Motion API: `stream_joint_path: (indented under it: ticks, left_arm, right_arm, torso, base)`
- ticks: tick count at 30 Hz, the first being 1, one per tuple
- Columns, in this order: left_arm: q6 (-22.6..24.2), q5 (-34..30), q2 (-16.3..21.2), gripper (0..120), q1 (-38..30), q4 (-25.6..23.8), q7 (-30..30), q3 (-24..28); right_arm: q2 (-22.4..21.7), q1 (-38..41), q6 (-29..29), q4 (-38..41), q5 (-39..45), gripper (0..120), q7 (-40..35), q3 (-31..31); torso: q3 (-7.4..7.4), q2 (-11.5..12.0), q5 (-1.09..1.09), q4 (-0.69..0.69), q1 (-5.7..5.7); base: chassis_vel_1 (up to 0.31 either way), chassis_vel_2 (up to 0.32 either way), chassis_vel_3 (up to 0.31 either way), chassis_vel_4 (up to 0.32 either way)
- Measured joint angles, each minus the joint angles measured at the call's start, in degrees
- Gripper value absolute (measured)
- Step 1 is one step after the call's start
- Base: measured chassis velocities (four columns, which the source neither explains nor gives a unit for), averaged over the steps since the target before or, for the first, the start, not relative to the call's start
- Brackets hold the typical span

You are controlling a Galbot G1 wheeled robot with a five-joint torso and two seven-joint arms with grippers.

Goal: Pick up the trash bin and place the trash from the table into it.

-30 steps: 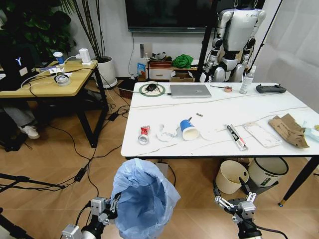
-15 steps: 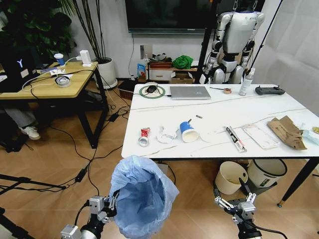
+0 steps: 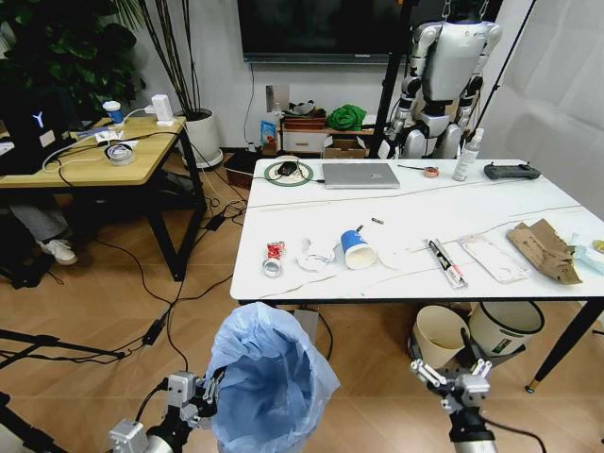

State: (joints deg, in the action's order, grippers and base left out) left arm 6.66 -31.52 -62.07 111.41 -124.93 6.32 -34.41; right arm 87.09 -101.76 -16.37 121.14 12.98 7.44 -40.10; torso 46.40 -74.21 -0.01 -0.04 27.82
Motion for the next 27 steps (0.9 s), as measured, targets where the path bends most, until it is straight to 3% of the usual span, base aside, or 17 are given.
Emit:
stream_joint_path:
  ticks: [6,7,9,13,14,18,23,25,27]
  left_arm:
    - [-0.15,-0.07,-1.21,0,2.86,-1.58,0.26,-2.72]
    - [-0.15,-0.07,-1.21,0,2.86,-1.58,0.26,-2.72]
    - [-0.44,0.23,-2.57,0,4.0,-2.15,0.43,-3.69]
    - [-1.19,1.48,-5.02,0,4.87,-2.27,0.65,-4.67]
    - [-1.19,1.48,-5.02,0,4.87,-2.27,0.65,-4.67]
    - [-1.5,2.18,-6.91,0,4.87,-2.43,0.69,-5.14]
    - [-1.64,2.79,-8.56,0,4.78,-2.5,0.69,-5.28]
    - [-1.66,3.09,-9.06,0,4.73,-2.49,0.68,-5.29]
    - [-1.67,3.27,-9.53,0,4.6,-2.5,0.66,-5.18]
  right_arm:
    - [-10.32,7.4,8.27,1.9,11.45,100,-8.51,1.11]
    - [-10.32,7.4,8.27,1.9,11.45,100,-8.51,1.11]
    - [-14.63,10.24,10.12,1.91,15.56,100,-9.61,1.63]
    - [-25.86,15.74,12.99,1.66,19.51,100,-9.47,2.82]
    - [-25.86,15.74,12.99,1.66,19.51,100,-9.47,2.82]
    - [-33.35,20.81,14.08,-0.71,20.96,100,-8.0,5.31]
    - [-36.78,27.1,14.51,-5.47,21.07,100,-6.22,10.21]
    - [-37.11,28.15,17.26,-6.16,22.23,100,-4.13,10.71]
    - [-36.64,29.15,15.0,-8.28,22.29,100,-1.84,12.12]
  torso:
    - [-0.06,0.11,0.03,0.04,-0.05]
    - [-0.06,0.11,0.03,0.04,-0.05]
    - [-0.08,0.16,0.03,0.03,-0.07]
    - [-0.13,0.21,0.02,0.04,-0.1]
    - [-0.13,0.21,0.02,0.04,-0.1]
    - [-0.15,0.26,0.03,0.03,-0.11]
    - [-0.17,0.3,0.04,0.04,-0.13]
    - [-0.17,0.32,0.04,0.05,-0.13]
    - [-0.19,0.33,0.03,0.03,-0.14]
  base:
    - [0.0,0.0,0.0,0.0]
    - [0.0,0.0,0.0,0.0]
    - [0.0,0.0,0.0,0.0]
    - [0.0,0.0,0.0,0.0]
    - [0.0,0.0,0.0,0.0]
    - [0.0,0.0,0.0,0.0]
    - [0.0,0.0,0.0,0.0]
    - [0.0,0.0,0.0,0.0]
    - [0.0,0.0,0.0,0.0]
